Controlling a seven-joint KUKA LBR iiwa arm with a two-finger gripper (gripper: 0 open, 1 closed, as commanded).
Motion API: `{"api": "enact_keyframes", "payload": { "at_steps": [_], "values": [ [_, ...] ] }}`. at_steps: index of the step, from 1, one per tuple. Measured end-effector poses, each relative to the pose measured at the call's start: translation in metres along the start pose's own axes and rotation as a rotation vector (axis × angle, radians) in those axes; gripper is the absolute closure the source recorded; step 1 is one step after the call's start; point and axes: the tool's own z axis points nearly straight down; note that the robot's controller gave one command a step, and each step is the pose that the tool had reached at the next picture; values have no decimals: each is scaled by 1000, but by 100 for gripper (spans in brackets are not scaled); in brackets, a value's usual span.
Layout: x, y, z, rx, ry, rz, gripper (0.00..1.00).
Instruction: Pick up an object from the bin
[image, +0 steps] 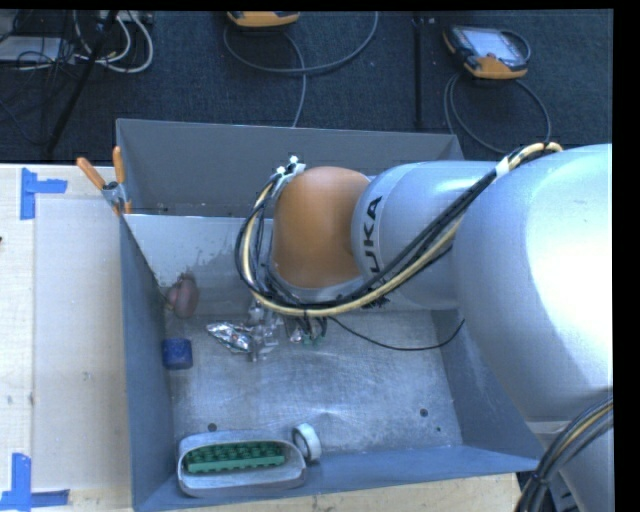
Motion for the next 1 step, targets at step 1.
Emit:
{"api": "enact_keyframes", "payload": {
  "at_steps": [1],
  "values": [
    [4, -15, -134, 2, 7, 15, 100]
  ]
}}
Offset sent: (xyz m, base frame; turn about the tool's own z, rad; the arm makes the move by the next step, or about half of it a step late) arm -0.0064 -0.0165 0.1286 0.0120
